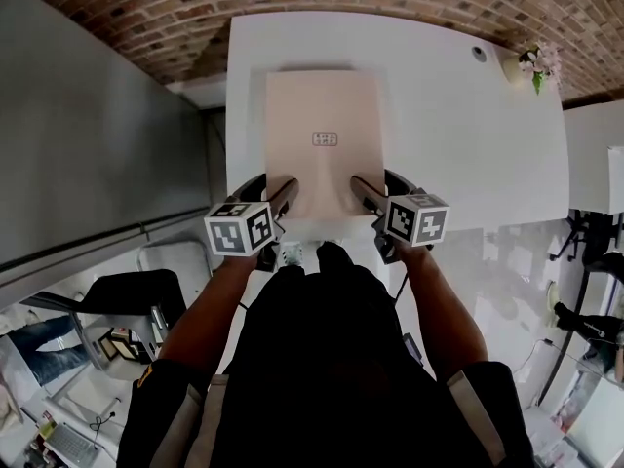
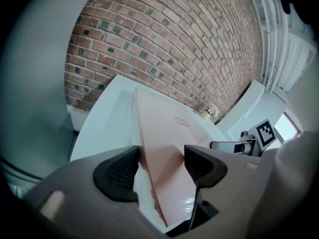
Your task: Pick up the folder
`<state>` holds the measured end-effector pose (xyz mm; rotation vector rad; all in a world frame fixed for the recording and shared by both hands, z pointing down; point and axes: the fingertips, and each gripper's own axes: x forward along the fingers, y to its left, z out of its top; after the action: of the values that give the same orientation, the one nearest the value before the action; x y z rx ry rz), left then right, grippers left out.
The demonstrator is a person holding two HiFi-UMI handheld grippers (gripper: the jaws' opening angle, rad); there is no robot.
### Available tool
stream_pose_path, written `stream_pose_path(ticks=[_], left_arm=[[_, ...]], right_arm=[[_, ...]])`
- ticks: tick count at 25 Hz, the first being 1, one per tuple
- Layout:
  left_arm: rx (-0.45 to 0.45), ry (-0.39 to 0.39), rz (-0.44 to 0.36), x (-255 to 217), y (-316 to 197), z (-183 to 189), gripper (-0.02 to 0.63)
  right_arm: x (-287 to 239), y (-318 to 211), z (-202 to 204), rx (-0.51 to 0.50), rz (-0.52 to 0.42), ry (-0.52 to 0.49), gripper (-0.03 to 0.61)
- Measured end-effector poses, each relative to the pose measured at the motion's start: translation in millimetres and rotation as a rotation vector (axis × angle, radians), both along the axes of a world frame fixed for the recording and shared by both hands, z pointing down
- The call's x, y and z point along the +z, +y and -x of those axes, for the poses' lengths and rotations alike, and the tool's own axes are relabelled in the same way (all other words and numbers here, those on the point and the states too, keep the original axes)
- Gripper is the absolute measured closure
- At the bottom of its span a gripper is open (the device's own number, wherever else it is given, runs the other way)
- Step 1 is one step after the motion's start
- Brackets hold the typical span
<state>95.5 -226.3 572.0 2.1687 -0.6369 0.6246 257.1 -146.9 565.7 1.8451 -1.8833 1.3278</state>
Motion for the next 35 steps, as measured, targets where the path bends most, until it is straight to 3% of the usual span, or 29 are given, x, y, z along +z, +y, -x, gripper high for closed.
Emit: stream_pose_path(ticks=[7,19,29,35], left_arm=[[-0.060,0.087,-0.063,-38.9,-9.7,0.5,0.330],[-0.088,0.268,-0.347,-161.1,-31.7,10.3,0.328],[-0.067,0.381,-0.482,-223.3,-16.2,35.7,0.329],[-0.038,0.389,-0.539,-249.3,1.0,51.3,0.330]], right_arm=[[-53.3,-15.9,-0.5,0.003,-0.144,0.107,0.267],[-177.7,-26.4,12.2,0.075,-0.467,0.280,0.272],[-245.1,-1.7,43.1,0.129,-0.622,0.371,0.272],[-262.6,20.4,61.0,0.158,-0.673,0.385,0.270]])
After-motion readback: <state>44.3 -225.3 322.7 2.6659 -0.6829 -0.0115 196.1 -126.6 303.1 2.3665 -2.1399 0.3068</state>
